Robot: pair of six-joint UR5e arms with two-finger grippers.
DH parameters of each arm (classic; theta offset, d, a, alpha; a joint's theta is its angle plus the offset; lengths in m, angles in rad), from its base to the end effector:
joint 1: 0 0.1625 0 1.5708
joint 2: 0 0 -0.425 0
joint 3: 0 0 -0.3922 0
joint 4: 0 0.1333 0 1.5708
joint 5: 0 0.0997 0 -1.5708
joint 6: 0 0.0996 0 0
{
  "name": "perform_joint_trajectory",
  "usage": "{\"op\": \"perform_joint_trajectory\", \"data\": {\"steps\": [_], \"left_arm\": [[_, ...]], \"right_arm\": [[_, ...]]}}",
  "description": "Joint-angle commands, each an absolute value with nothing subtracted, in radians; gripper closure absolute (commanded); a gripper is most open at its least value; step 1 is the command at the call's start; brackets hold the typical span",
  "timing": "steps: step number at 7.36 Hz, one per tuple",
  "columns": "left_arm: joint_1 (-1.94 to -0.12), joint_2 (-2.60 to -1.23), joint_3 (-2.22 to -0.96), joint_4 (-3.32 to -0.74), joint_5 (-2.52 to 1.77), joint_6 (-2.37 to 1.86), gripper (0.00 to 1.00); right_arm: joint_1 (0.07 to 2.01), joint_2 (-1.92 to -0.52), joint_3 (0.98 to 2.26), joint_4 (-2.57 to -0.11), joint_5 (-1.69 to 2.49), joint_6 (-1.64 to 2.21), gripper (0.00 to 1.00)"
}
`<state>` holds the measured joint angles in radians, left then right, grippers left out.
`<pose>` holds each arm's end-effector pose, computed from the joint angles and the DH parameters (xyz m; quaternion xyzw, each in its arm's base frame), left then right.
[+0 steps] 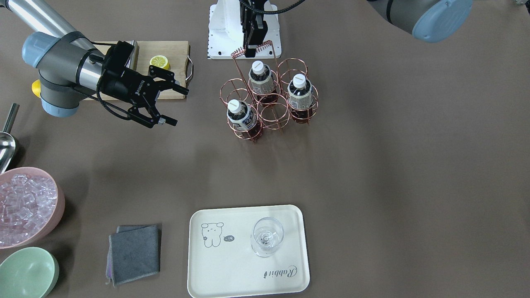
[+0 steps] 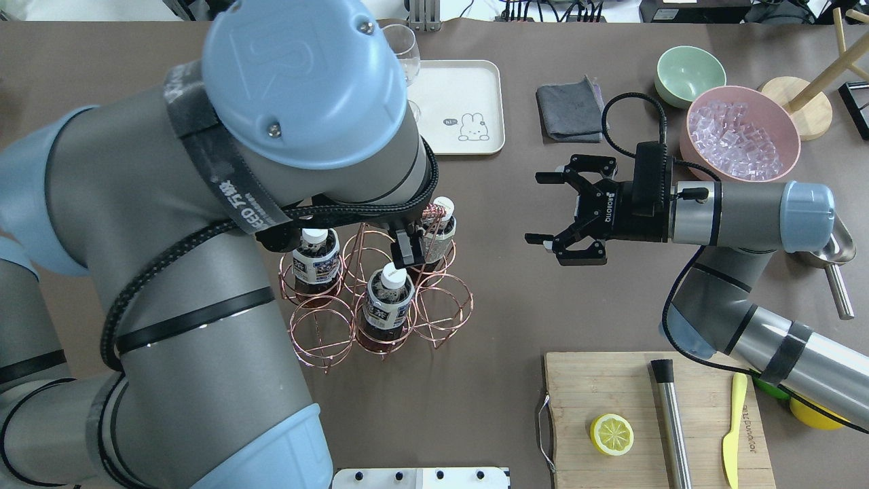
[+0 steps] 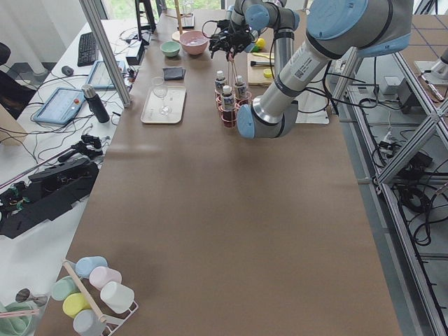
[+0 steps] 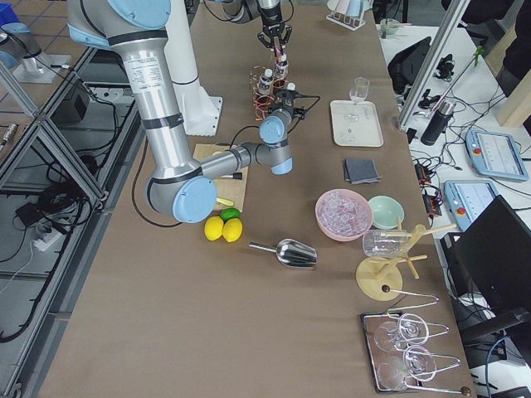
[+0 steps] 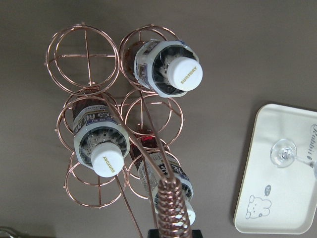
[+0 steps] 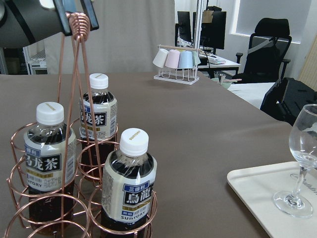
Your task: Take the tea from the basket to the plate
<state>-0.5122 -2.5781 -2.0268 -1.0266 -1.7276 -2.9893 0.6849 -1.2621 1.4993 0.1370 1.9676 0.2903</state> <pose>0.4130 -0.3673 -0.0200 -0.2567 0.3668 -0.7149 0.5371 -0.3733 -0.4273 0.3489 0.6124 -0.5418 -0.3177 0.4801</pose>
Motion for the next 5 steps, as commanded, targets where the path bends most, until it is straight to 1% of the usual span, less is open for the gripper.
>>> {"op": "perform_joint_trajectory", "data": {"steps": [1, 3, 5], "left_arm": [[-0.512, -2.612, -2.01, -1.022, -1.73, -2.987, 1.0], [-0.525, -2.599, -2.02, -1.02, -1.735, -2.985, 1.0], [-0.514, -2.597, -1.972, -1.029, -1.727, -2.985, 1.0]], "right_arm": [[0.703, -1.25, 1.497, 0.153, 1.974, 0.29, 0.0], [0.681, -1.25, 1.491, 0.153, 1.976, 0.284, 0.01], [0.677, -1.252, 1.486, 0.155, 1.976, 0.281, 0.01]]}}
